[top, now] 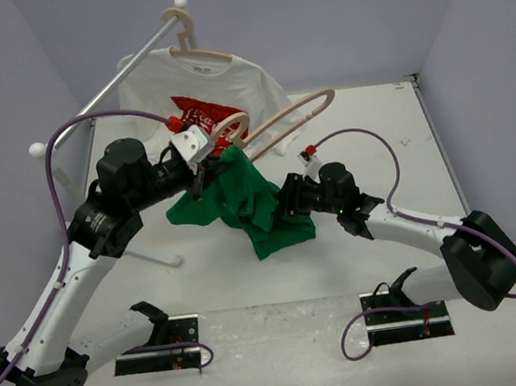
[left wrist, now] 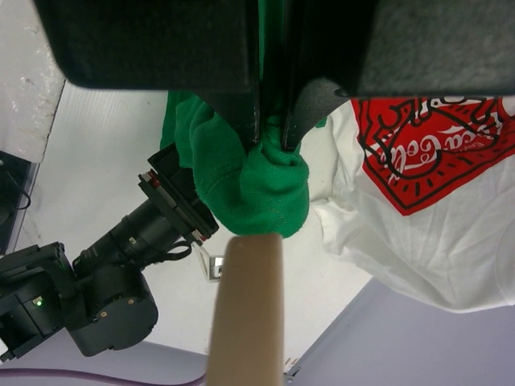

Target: Place the t-shirt on the hanger

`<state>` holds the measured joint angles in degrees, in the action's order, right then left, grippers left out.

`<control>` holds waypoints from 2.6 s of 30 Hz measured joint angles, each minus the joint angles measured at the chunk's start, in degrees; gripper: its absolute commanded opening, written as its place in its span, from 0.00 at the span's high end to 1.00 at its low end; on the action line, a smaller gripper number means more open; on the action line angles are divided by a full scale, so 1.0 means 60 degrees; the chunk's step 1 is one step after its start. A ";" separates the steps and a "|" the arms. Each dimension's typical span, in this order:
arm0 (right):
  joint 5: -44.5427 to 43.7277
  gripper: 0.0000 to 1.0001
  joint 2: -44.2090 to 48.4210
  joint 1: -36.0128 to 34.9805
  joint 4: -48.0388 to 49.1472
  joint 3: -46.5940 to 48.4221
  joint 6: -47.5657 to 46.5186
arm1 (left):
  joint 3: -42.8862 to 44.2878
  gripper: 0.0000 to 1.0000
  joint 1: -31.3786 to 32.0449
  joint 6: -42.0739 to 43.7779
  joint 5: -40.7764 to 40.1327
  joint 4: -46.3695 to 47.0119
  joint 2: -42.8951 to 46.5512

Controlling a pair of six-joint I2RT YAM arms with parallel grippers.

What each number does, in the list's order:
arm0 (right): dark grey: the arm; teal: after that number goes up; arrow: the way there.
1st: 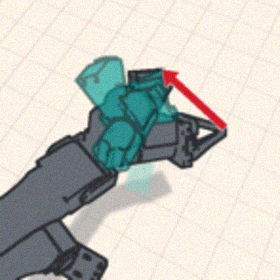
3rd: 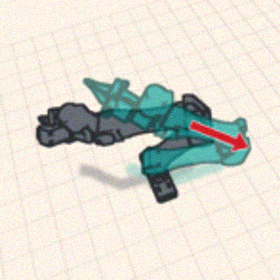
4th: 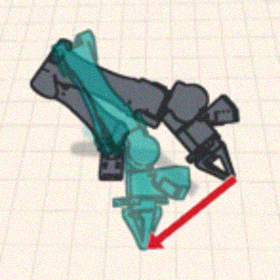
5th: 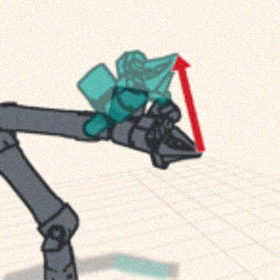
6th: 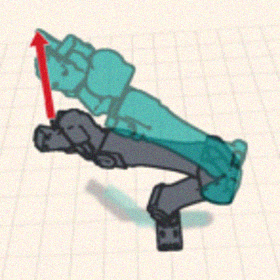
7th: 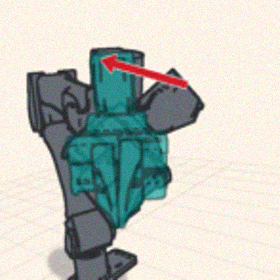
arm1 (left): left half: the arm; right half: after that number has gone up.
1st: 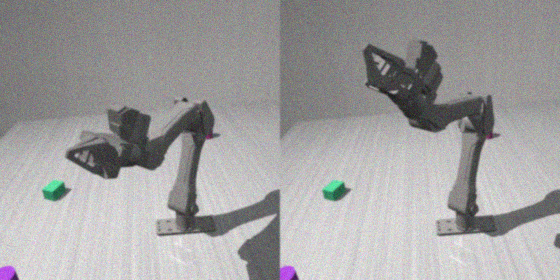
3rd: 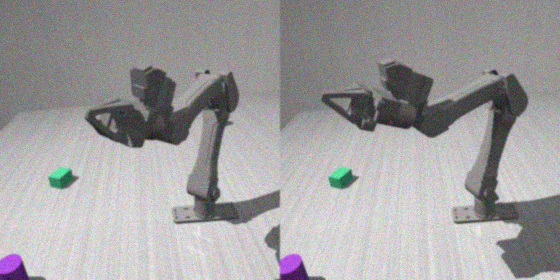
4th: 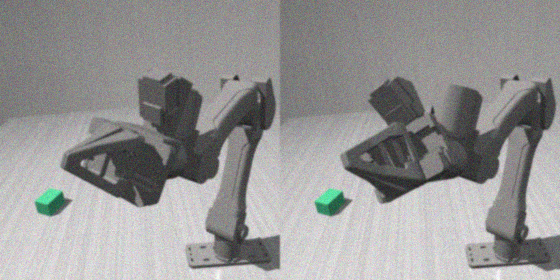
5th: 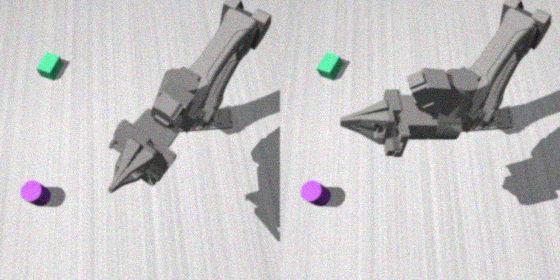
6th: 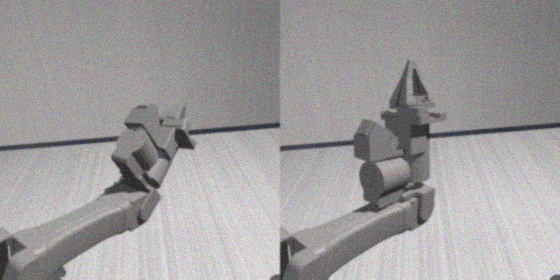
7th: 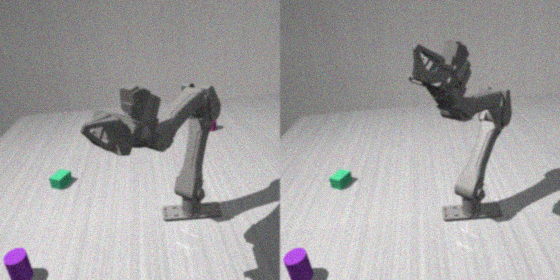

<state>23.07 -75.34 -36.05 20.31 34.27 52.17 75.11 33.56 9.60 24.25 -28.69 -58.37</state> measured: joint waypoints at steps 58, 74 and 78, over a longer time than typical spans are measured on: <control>-0.0586 0.41 0.1731 0.0069 -0.0265 -0.0332 -0.0675 | -0.0273 1.00 0.0000 -0.0152 0.0337 0.0273 -0.0055; -0.1175 0.45 0.2319 0.0595 -0.1712 0.0565 -0.1305 | -0.0316 1.00 0.0000 -0.0148 0.0338 0.0262 -0.0008; -0.1103 0.45 0.1944 0.0594 -0.1673 0.1027 -0.1382 | -0.0399 1.00 0.0000 -0.0145 0.0338 0.0270 0.0043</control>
<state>16.46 -63.68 -32.49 10.28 40.43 43.87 72.71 33.56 8.73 26.28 -27.07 -58.11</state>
